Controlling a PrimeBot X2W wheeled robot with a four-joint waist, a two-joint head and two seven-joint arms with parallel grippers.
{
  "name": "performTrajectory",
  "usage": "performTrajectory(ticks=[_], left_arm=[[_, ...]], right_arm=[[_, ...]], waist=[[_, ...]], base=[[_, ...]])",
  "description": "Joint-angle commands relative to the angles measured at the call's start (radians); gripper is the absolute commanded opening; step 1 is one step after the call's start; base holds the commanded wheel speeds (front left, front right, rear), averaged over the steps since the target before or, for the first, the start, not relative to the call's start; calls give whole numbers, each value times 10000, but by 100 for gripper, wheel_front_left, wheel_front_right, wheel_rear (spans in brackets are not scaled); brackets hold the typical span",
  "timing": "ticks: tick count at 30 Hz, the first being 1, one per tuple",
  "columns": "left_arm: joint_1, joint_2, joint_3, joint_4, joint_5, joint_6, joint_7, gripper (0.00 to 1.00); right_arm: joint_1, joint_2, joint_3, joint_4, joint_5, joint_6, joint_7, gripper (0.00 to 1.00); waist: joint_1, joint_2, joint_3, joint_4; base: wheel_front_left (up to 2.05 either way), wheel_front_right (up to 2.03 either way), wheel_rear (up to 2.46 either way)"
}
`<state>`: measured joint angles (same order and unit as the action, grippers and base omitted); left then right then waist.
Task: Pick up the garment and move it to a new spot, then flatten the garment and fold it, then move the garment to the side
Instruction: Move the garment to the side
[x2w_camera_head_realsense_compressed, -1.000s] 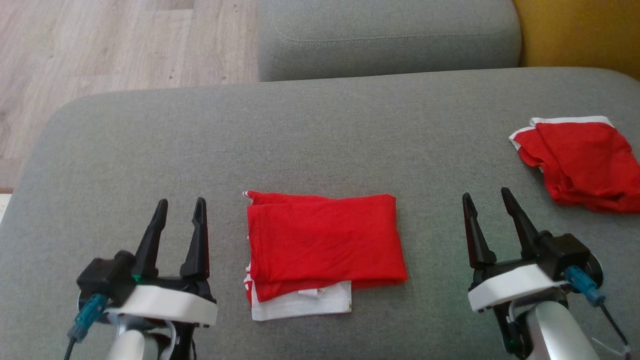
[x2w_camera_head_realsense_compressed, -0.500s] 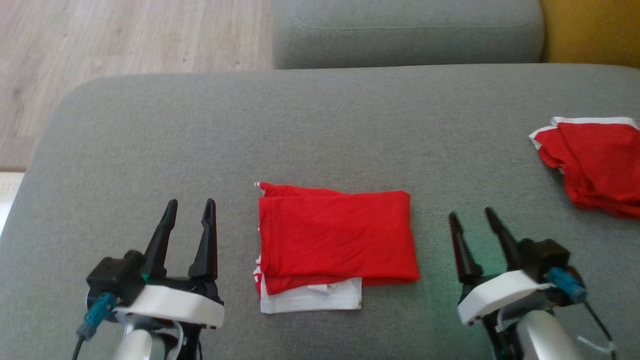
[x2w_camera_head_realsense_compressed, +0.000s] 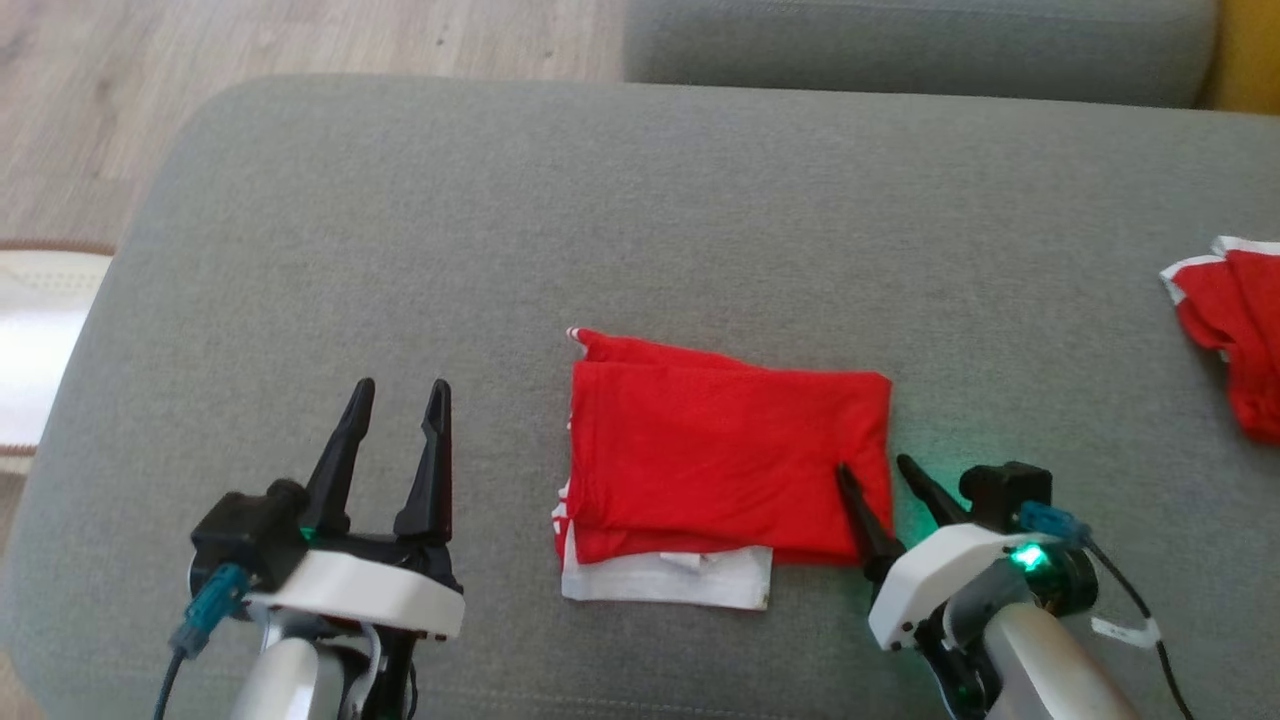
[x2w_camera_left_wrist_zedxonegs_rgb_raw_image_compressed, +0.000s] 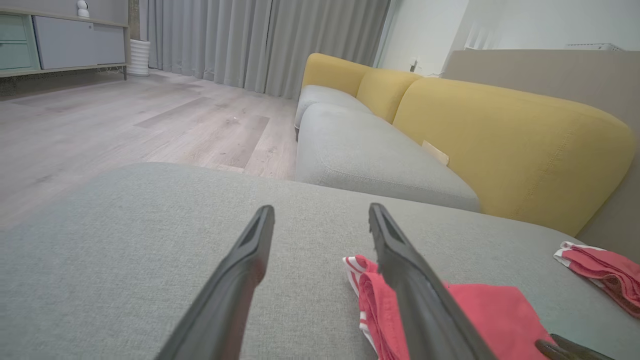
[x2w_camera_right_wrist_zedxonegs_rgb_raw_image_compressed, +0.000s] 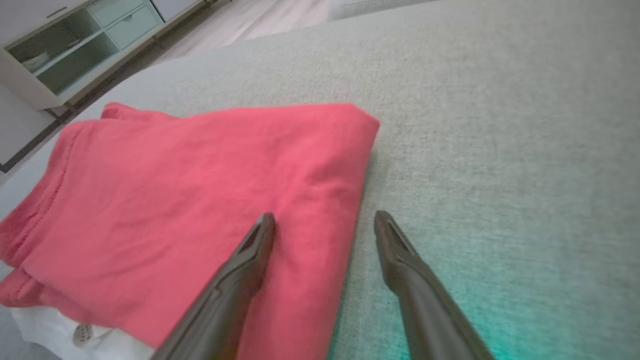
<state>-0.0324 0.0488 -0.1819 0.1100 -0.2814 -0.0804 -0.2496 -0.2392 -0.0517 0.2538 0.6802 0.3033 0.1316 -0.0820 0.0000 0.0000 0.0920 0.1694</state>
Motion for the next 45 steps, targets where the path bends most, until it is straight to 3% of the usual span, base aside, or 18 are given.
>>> performTrajectory(ticks=[1,8,9,10,16,21,26,28,29,32,41,45], left_arm=[[-550,14,273,-264,53,-47,-122,100],[-624,14,278,-240,47,-30,-122,100],[-625,14,296,-234,48,-22,-122,100],[-622,14,315,-229,51,-10,-122,100],[-595,14,327,-243,121,1,-122,100],[-587,14,287,-323,227,-23,-122,100],[-731,14,-59,-591,464,-42,-122,100],[-814,14,-183,-720,422,3,-122,100],[-918,14,-347,-814,402,18,-122,100],[-1071,14,-536,-970,414,57,-122,100],[-1418,14,-717,-1088,539,7,-122,100],[-1558,14,-766,-1083,553,-35,-122,100]], right_arm=[[-357,14,262,-136,63,-9,7,100],[-810,14,990,899,440,-9,344,100],[-859,14,1156,969,504,-9,388,68],[-920,14,1309,1012,477,-9,350,0],[-1344,14,1639,1181,-95,-9,-147,0],[-1966,8,1736,1113,-1280,-9,-465,0],[-2762,-607,1691,815,-2177,-9,-343,0],[-3125,-1033,1730,659,-2291,-9,-164,0],[-3544,-1605,1807,490,-2411,-9,22,0],[-4189,-2508,1992,193,-2521,-9,313,0],[-5387,-5456,2122,-109,-2215,-9,911,0],[-5474,-6229,1830,196,-2116,-9,915,0]], waist=[[0,0,65,77],[0,0,137,152],[0,0,129,126],[0,0,116,81],[0,0,-26,-374],[0,0,-169,-1004],[0,0,-159,-1643],[0,0,-104,-1845],[0,0,-10,-1980],[0,0,214,-2141],[0,0,1144,-2221],[0,0,1476,-2186]], base=[[0,0,0],[0,0,0],[0,0,0],[0,0,0],[0,0,0],[0,0,0],[0,0,0],[0,0,0],[0,0,0],[0,0,0],[0,0,0],[0,0,0]])
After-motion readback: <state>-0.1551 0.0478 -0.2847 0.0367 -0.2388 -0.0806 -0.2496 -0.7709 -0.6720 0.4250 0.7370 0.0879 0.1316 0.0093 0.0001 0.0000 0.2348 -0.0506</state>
